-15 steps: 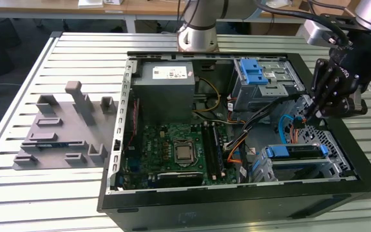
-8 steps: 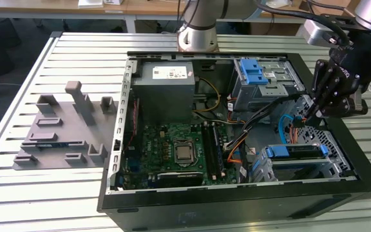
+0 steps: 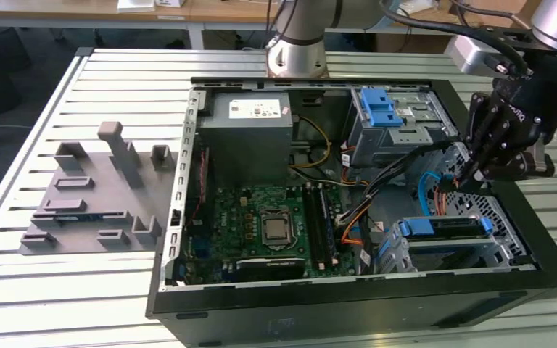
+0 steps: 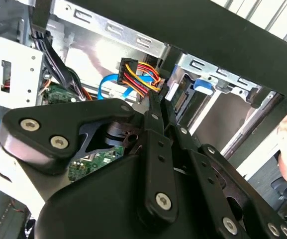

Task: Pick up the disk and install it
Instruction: 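Insert the first disk wire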

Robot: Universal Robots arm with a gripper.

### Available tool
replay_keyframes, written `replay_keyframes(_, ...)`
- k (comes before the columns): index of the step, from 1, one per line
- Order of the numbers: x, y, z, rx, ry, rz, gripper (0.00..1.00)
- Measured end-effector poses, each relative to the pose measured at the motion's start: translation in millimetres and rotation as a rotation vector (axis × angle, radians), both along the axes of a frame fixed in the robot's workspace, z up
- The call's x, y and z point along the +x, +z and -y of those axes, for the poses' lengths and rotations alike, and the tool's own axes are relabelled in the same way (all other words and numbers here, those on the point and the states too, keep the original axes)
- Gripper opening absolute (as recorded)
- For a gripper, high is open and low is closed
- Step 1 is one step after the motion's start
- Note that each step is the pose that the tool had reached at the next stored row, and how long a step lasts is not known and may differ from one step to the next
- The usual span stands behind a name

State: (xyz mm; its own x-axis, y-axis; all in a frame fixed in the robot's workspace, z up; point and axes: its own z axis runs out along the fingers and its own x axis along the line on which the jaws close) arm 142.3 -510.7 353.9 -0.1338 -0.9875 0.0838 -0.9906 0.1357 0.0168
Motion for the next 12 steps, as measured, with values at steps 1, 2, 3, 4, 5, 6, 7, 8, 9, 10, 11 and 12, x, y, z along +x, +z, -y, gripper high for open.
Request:
replay_keyframes(1,-0.6,0.0,1.2,0.0,0.003,0.0006,0.16)
replay_keyframes(2,-1.1,0.0,2.3,0.0,0.007,0.0011,0.16)
replay_keyframes(3,-1.3,-0.1,3.1,0.0001,0.013,0.0016,0.16)
replay_keyframes(4,-1.5,-0.2,3.7,0.0,0.02,0.0024,0.16)
replay_keyframes(5,-1.5,-0.3,4.1,0.0,0.029,0.0035,0.16)
replay_keyframes(6,-1.5,-0.5,4.4,0.0002,0.039,0.0049,0.16)
replay_keyframes(7,-1.6,-0.6,4.8,0.0001,0.048,0.0066,0.16)
replay_keyframes(8,-1.8,-0.6,5.5,-0.0001,0.055,0.0087,0.16)
replay_keyframes(9,-2.0,-0.8,6.1,-0.0001,0.06,0.0108,0.16)
replay_keyframes(10,-2.4,-1.1,6.9,-0.0001,0.065,0.0129,0.16)
replay_keyframes(11,-3.0,-1.3,7.6,0.0,0.068,0.0145,0.16)
replay_keyframes(12,-3.6,-1.4,8.4,0.0008,0.07,0.0153,0.16)
